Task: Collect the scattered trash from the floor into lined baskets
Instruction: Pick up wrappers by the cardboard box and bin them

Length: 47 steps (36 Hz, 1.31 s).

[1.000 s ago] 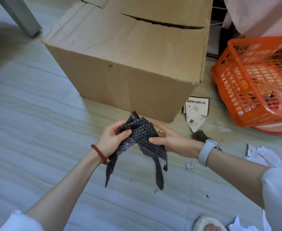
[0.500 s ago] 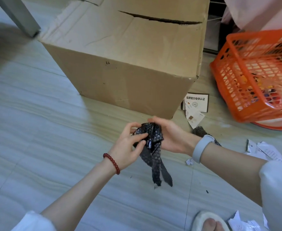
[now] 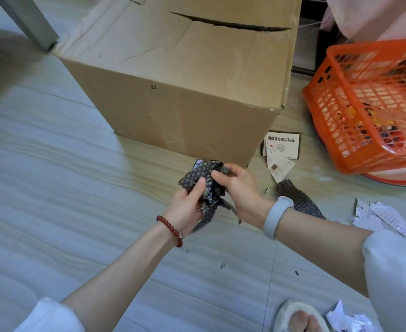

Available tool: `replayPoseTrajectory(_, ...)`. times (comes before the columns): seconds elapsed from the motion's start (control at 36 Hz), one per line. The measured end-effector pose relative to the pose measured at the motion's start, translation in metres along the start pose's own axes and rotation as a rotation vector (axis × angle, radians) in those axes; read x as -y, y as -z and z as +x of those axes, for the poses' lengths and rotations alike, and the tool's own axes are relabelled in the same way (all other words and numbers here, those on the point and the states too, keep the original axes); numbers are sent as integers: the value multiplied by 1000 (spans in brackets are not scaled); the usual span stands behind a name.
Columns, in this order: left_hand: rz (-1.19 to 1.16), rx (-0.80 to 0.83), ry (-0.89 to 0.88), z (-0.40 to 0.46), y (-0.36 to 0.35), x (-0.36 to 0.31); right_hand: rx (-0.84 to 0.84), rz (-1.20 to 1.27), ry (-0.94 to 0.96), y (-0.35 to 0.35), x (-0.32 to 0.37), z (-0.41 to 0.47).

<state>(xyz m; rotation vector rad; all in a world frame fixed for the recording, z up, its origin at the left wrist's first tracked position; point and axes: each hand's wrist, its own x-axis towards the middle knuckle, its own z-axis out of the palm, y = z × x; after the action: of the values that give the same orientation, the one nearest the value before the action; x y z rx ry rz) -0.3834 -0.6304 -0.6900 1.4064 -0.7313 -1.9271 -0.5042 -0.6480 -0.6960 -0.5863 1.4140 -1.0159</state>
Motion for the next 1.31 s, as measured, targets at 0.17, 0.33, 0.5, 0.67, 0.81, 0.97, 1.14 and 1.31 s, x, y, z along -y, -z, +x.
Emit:
replayPoseTrajectory(0.17,186,-250,-89,11,0,-1,17,-572,341,13,-1,1)
replayPoseTrajectory(0.33,273,-208,-145,20,3,-5,-55,-1081,290,87,-16,14)
replayPoseTrajectory(0.5,399,-205,-126,35,0,10,-188,-1368,-63,136,-33,33)
replayPoseTrajectory(0.67,534,-173,115,49,-3,12,-47,-1284,-161,119,-42,62)
replayPoseTrajectory(0.81,705,-56,-25,34,5,15,-118,-1461,-84,101,-60,65)
replayPoseTrajectory(0.97,764,-115,-73,43,9,30,-108,-1570,156,93,-73,47)
replayPoseTrajectory(1.14,854,-93,-102,49,10,36,-24,-1233,227,104,-72,39)
replayPoseTrajectory(1.31,932,-88,-240,51,5,33,-149,-710,238,117,-53,8)
